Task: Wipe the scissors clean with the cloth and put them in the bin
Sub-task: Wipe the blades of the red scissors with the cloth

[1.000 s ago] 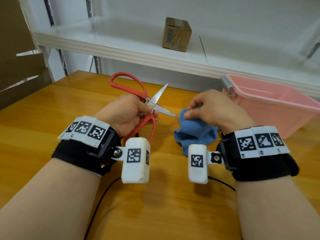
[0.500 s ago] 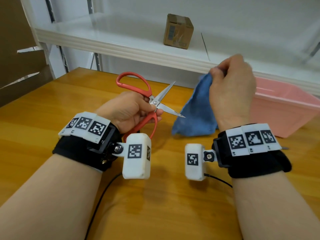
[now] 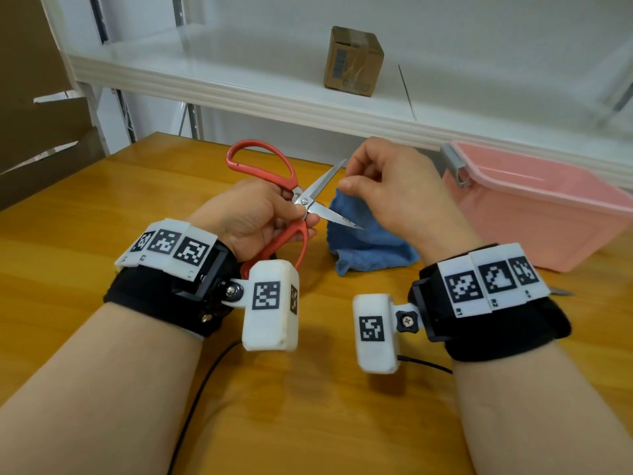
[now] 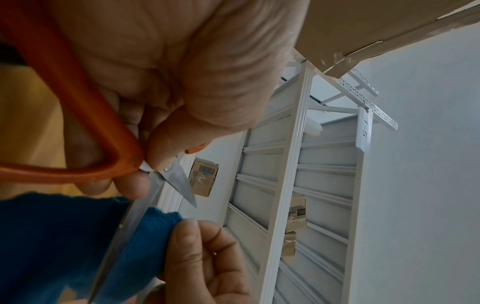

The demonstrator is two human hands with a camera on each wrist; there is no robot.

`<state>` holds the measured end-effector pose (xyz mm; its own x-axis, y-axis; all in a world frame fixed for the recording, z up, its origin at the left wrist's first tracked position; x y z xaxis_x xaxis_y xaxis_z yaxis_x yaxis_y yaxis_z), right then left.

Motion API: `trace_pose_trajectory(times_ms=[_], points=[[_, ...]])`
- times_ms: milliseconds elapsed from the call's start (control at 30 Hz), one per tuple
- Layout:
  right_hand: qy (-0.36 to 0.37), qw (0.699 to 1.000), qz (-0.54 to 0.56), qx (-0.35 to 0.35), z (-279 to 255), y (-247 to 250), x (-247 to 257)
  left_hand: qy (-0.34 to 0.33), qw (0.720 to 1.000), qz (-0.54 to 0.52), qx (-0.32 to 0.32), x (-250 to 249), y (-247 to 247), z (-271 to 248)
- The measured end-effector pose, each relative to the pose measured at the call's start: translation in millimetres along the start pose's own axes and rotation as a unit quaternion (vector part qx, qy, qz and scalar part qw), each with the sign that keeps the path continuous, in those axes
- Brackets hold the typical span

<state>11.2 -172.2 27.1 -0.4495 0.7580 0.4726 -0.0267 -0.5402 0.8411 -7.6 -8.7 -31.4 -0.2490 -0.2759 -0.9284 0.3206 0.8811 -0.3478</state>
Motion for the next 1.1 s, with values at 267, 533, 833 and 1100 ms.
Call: trace_pose_trajectory(times_ms=[267, 533, 833, 1100], points=[[0.01, 0.999, 0.034, 0.034, 2, -9, 4, -0.004, 1.0, 0.002, 0.003, -1, -2, 0], [0.029, 0.998, 0.048, 0.013, 3, -17, 16, -0.025, 0.999, 0.041, 0.016, 1, -8, 2], [0.007, 0.999, -0.018, 0.031, 4, -26, 21, -0.038, 0.998, 0.053, -0.013, 3, -7, 4], [-0.001, 1.0, -0.019, 0.02, 2, -24, 23, -0.043, 0.997, 0.068, -0.021, 2, -11, 2]])
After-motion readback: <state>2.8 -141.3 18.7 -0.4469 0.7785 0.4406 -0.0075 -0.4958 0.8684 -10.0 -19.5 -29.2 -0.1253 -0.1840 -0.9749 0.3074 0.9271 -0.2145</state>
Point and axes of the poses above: each hand's wrist, its own z-axis towards the middle knuckle, its own y-axis out of the back of the hand, x = y × z, the point moved 5 cm from there along z, towards the middle knuckle, and after that the axes turned 14 degrees about x, right-handed, at the moved point
